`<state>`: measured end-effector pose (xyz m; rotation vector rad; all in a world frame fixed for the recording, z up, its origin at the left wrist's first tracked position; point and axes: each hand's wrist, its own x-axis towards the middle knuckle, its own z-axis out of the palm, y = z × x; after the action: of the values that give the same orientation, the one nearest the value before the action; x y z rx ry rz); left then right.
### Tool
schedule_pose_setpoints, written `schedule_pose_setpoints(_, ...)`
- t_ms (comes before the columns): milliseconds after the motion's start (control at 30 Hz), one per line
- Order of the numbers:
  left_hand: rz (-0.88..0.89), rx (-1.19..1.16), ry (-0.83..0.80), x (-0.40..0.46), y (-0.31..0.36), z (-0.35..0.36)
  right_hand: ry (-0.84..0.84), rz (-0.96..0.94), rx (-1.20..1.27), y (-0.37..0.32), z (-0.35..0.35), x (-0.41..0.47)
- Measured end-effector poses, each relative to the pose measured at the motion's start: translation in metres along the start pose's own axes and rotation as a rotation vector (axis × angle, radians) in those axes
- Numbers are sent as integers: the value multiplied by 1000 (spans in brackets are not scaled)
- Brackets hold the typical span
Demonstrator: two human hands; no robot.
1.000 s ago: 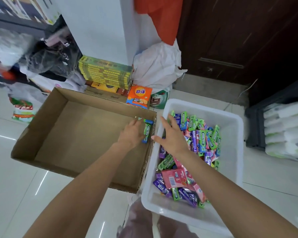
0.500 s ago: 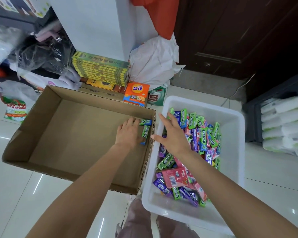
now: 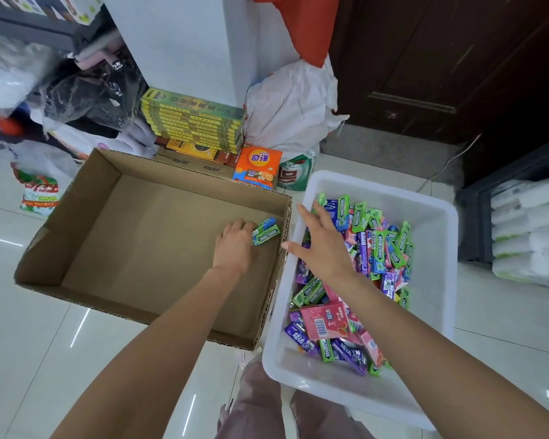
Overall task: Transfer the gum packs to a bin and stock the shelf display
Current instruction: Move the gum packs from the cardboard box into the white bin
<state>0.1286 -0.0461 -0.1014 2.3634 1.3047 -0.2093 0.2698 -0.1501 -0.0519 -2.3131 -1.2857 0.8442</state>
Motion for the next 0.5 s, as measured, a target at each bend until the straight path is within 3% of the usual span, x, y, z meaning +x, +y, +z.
schedule_pose_setpoints(233, -41, -32, -35, 6, 5, -3, 3, 3, 7, -1, 0, 0)
schedule_pose_setpoints(333, -102, -223, -25, 3, 7, -10, 1, 3, 15, 0, 0, 0)
schedule_pose_setpoints(500, -196, -564, 173, -22, 23, -39, 2, 6, 69, -2, -4, -4)
